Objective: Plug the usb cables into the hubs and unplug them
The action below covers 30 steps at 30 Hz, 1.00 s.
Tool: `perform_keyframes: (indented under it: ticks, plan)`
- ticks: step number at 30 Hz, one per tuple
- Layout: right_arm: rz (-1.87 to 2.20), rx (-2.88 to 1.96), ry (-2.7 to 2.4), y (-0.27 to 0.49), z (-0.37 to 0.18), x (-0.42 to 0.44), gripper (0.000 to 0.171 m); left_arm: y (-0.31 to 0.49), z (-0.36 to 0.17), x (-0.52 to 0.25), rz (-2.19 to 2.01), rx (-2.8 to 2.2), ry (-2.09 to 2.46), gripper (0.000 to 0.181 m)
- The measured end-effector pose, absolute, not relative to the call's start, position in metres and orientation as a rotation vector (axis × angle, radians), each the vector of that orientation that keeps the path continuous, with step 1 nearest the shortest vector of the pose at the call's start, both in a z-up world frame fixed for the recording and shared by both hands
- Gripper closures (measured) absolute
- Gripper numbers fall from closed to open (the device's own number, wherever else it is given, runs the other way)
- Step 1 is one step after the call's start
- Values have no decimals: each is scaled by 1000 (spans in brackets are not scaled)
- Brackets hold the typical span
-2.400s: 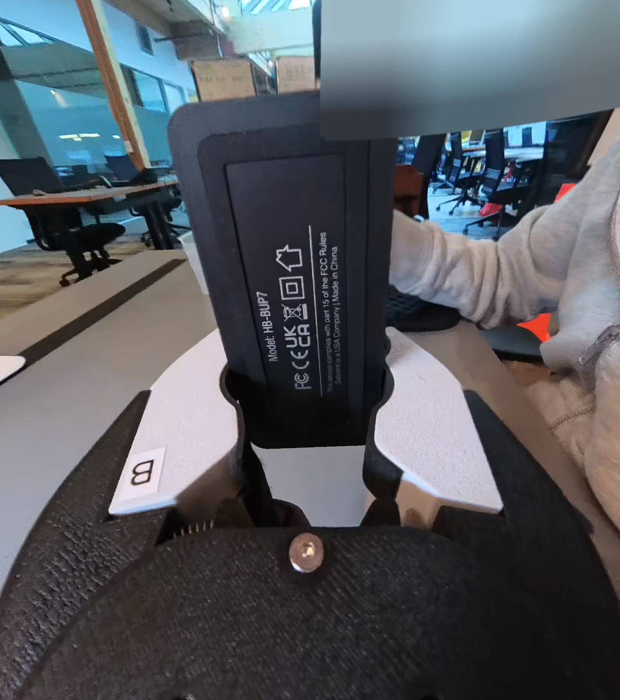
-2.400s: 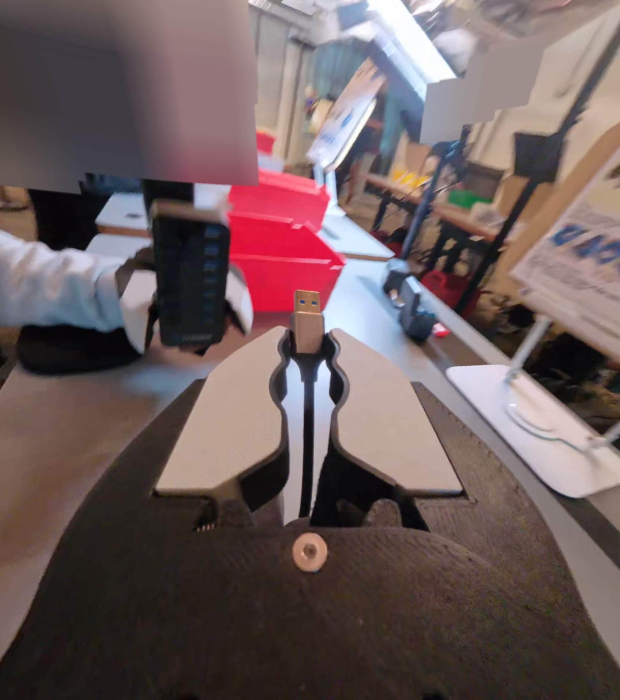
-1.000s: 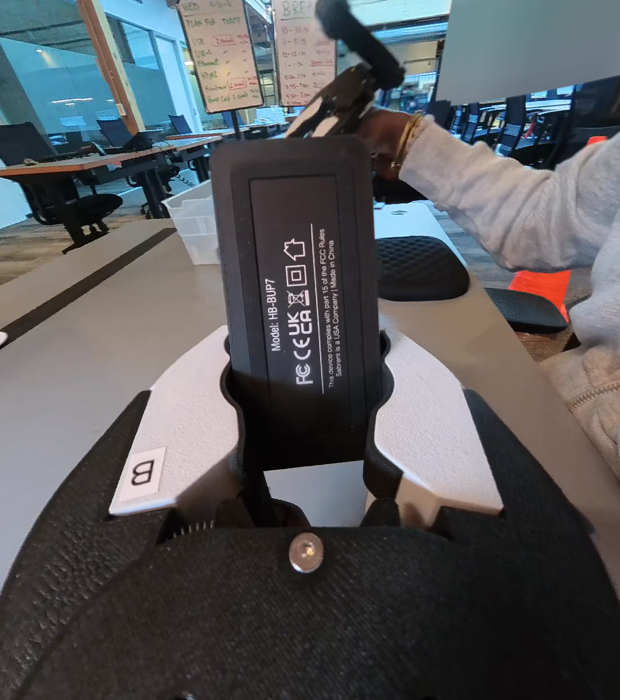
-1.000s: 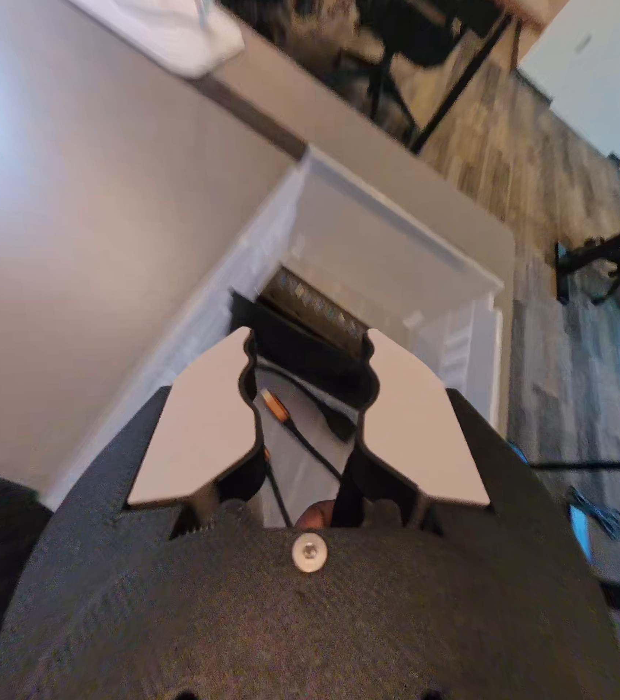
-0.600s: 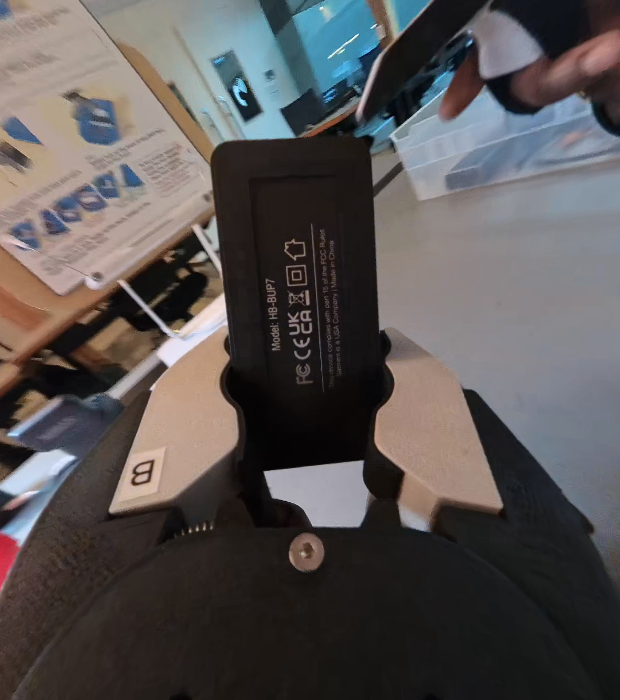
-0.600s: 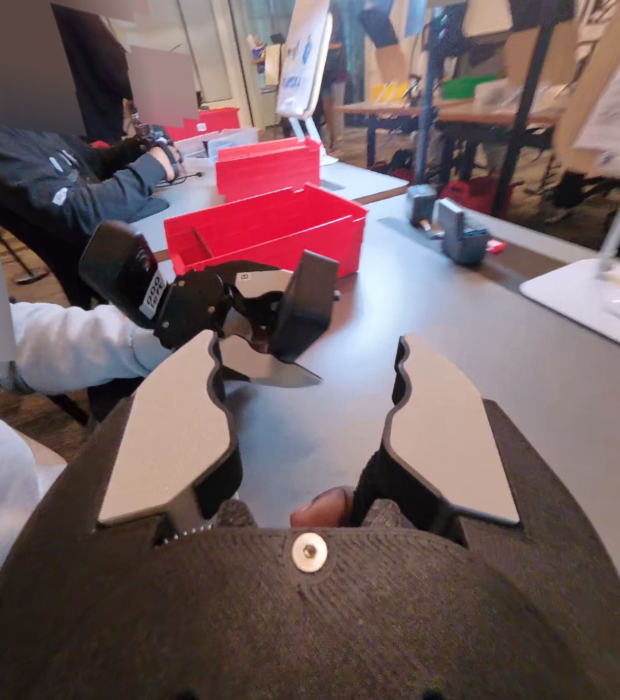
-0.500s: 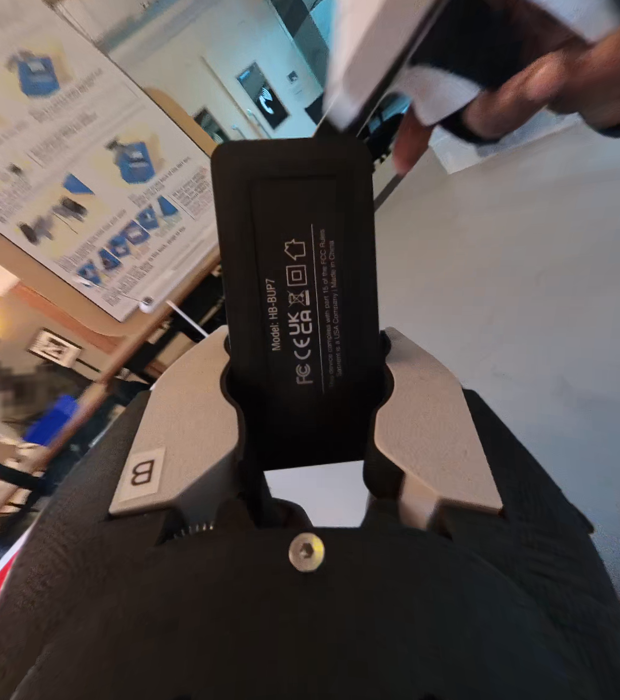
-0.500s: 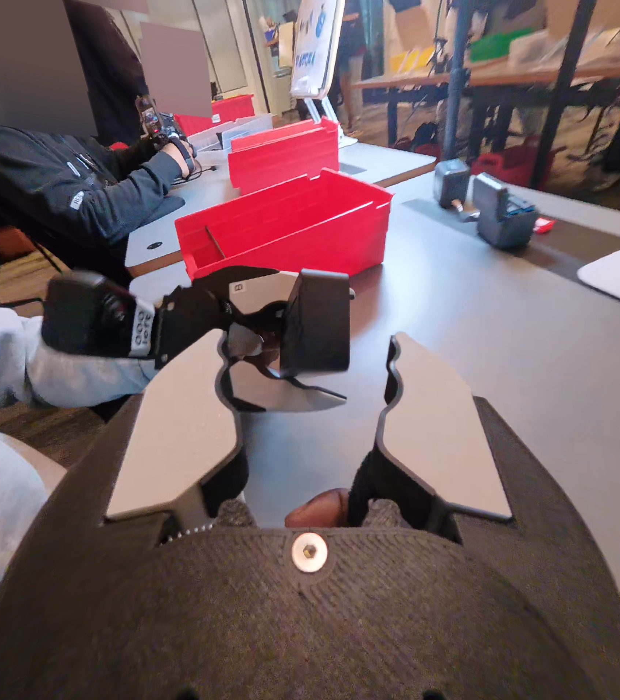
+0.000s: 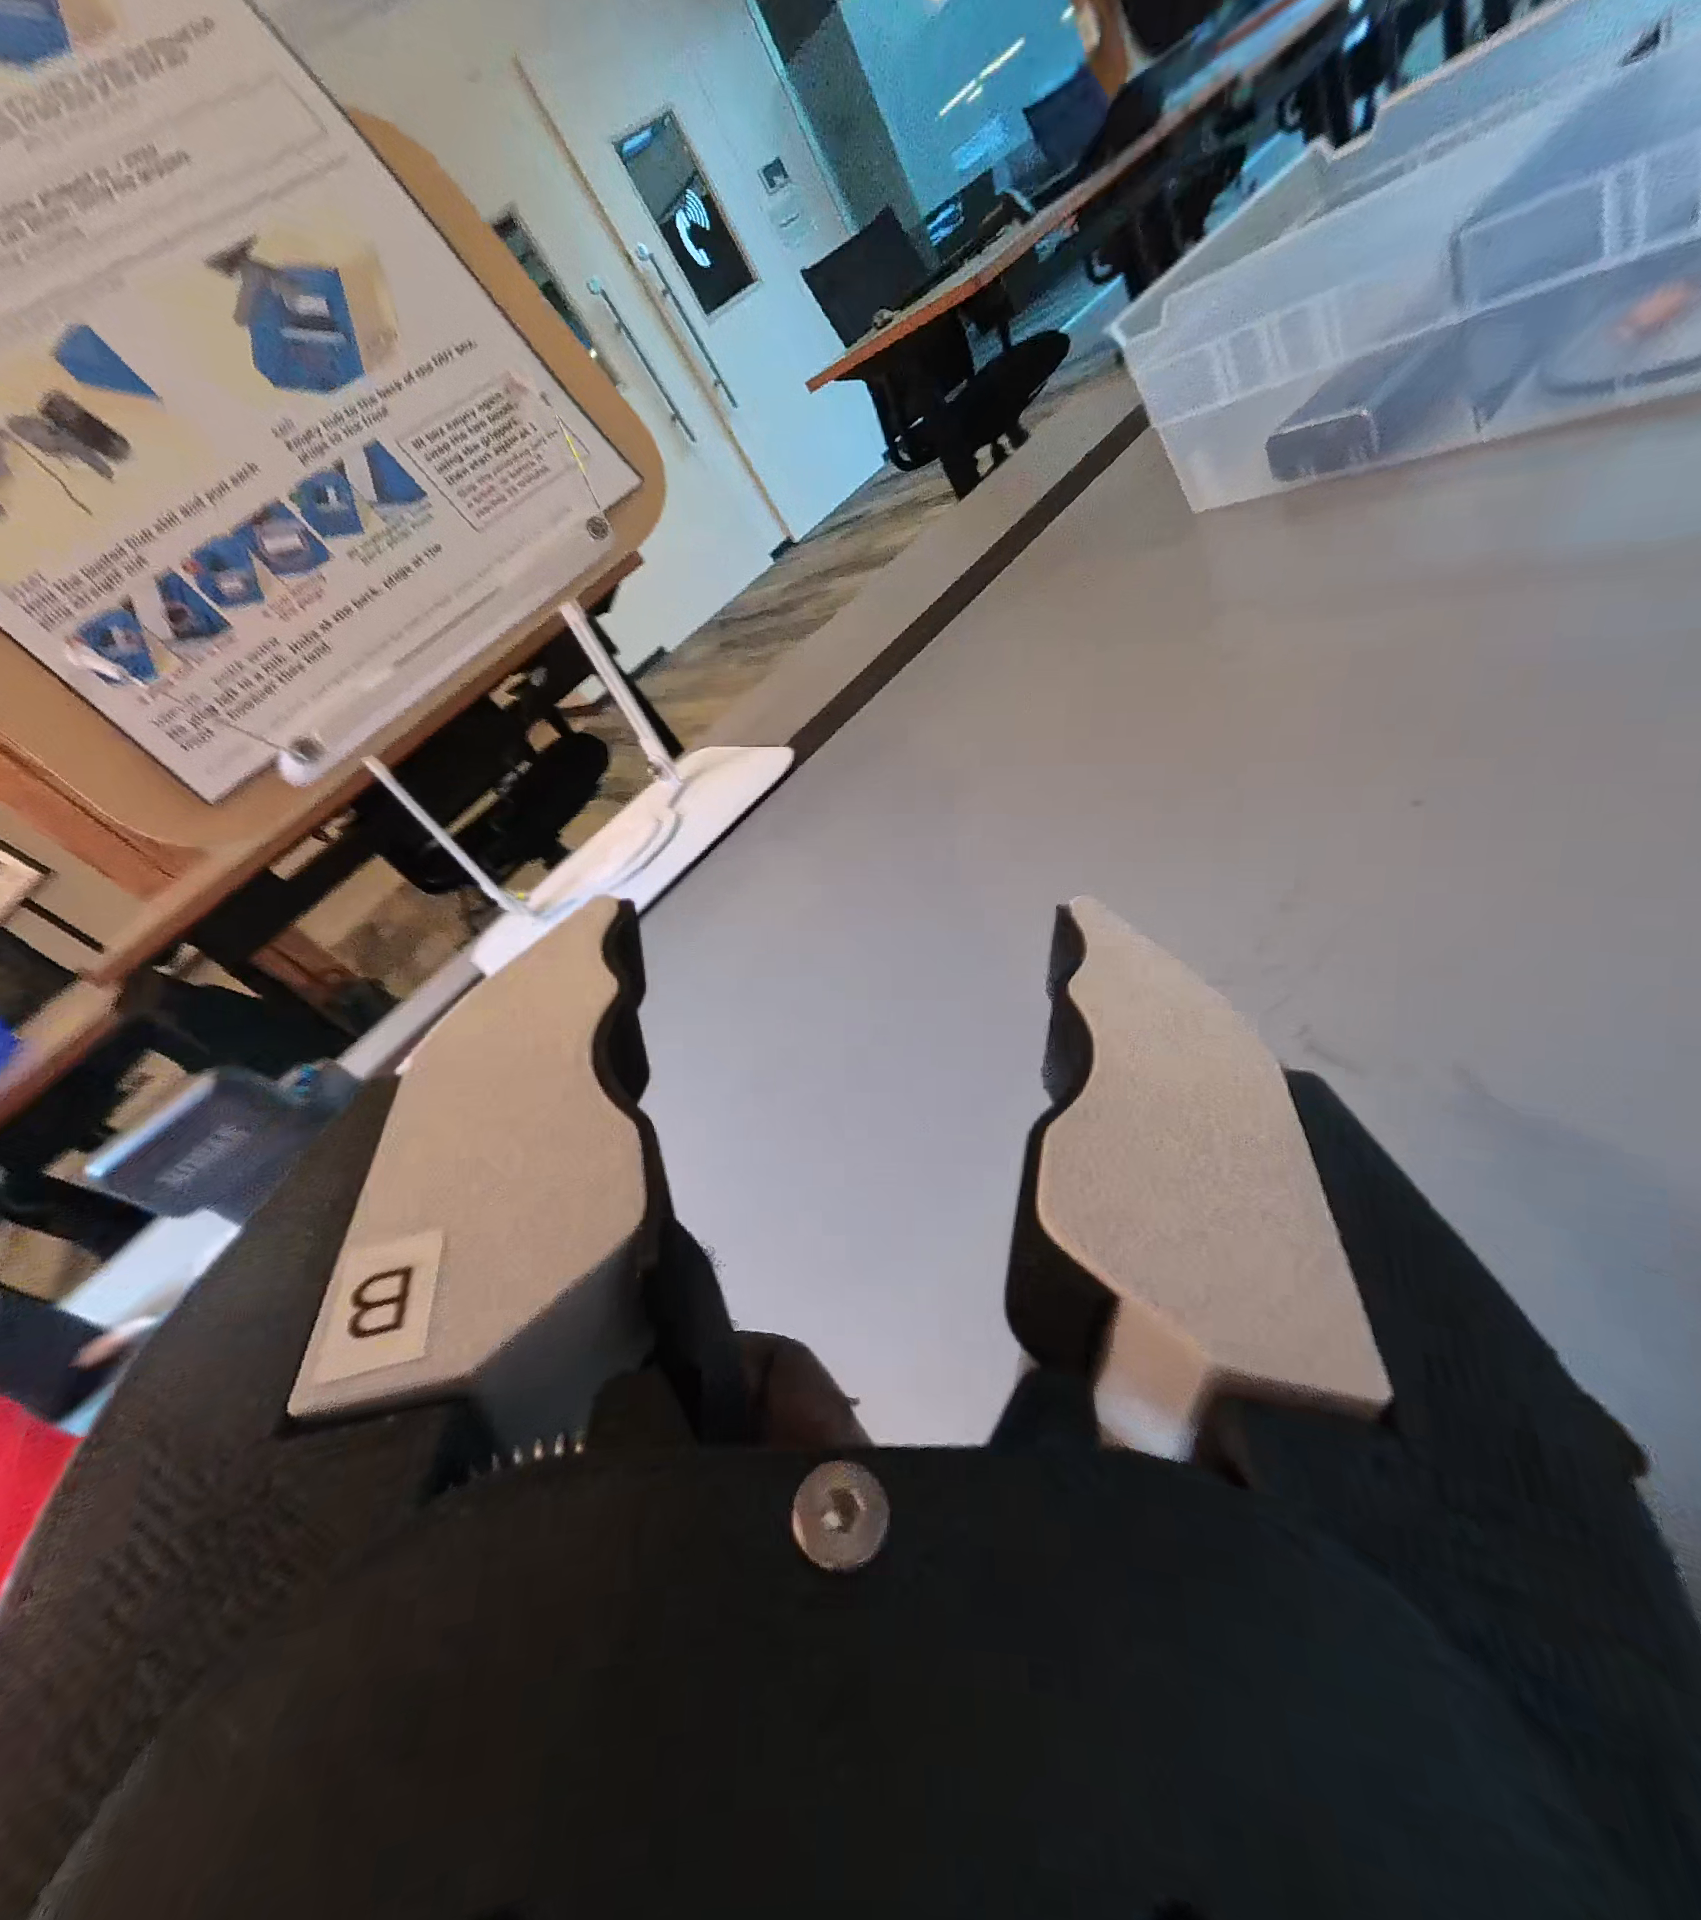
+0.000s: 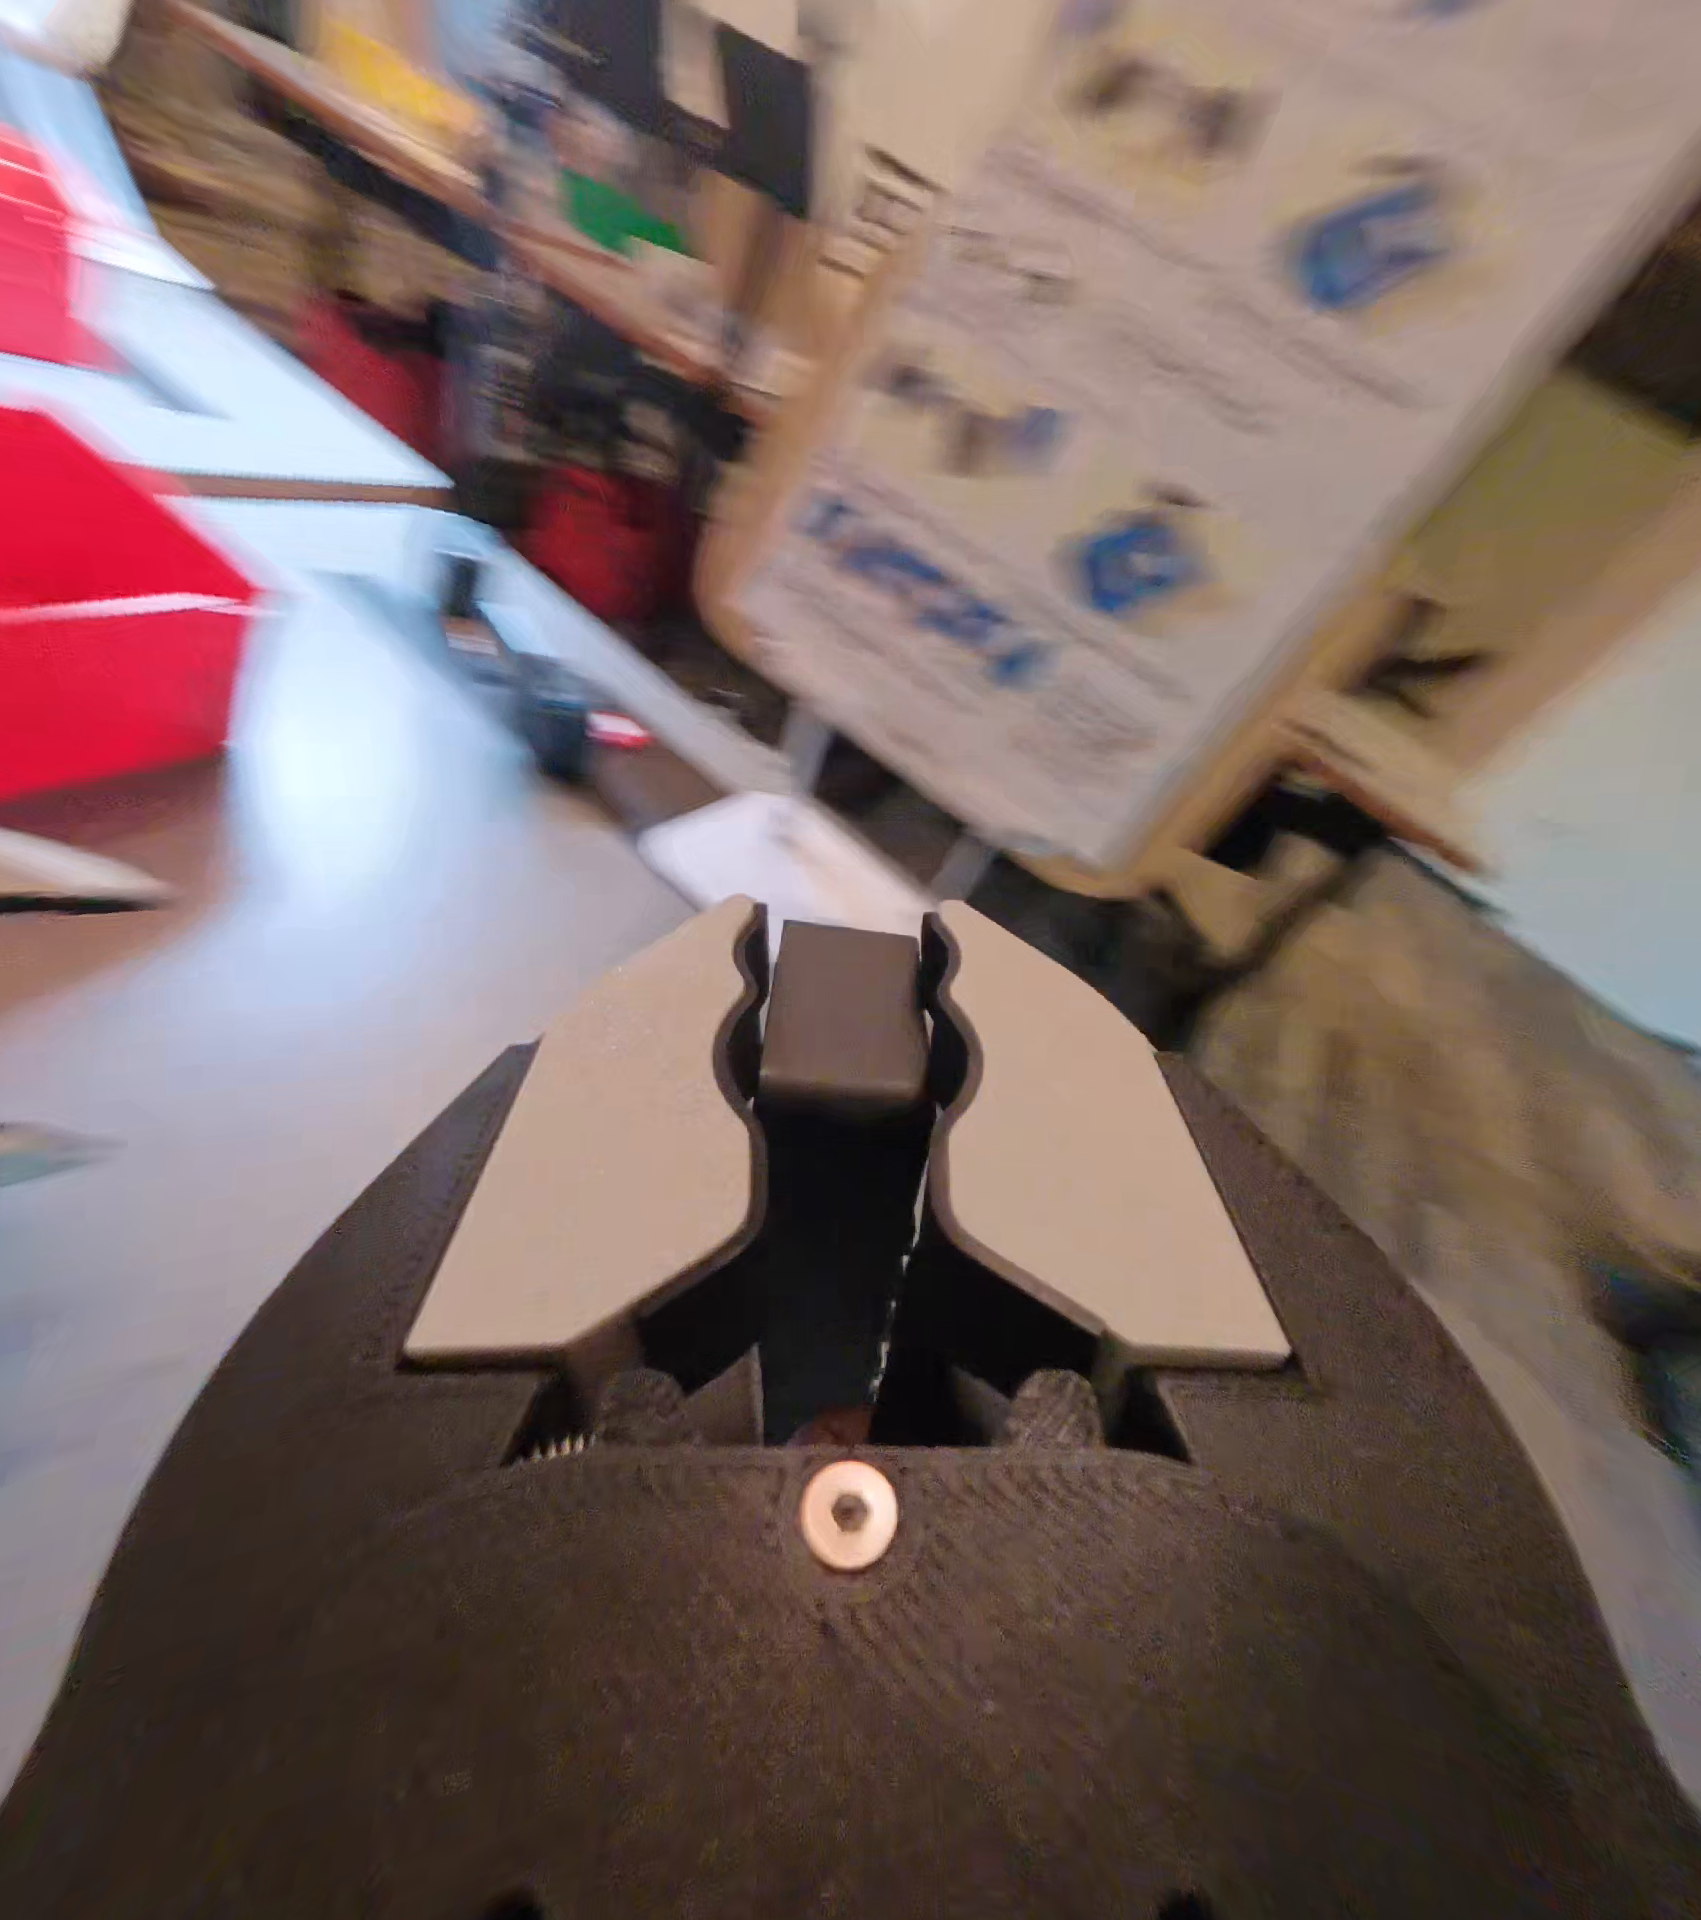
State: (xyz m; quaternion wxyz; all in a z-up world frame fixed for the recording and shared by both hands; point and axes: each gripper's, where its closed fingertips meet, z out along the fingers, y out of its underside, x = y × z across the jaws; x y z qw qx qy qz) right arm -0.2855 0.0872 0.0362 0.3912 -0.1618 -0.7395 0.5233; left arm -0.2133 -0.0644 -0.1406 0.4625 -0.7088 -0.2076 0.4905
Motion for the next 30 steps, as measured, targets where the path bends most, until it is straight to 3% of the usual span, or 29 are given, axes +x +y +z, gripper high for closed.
perform_keyframes:
  ticks: [4, 9, 14, 30]
  plan:
    - [957, -715, -1619, 213, 69, -343, 143, -68, -141, -216, 1040, -1668, -611, 109]
    - [866, -1027, -1591, 312, 4, -402, 143, -72, -144, -220, 906, -1619, -688, 111]
    - [1013, -1121, -1594, 335, -53, -441, 142, -71, -145, -220, 910, -1632, -674, 111]
    - [732, -978, -1849, 330, -127, -457, 142, -75, -144, -220, 939, -1636, -668, 116]
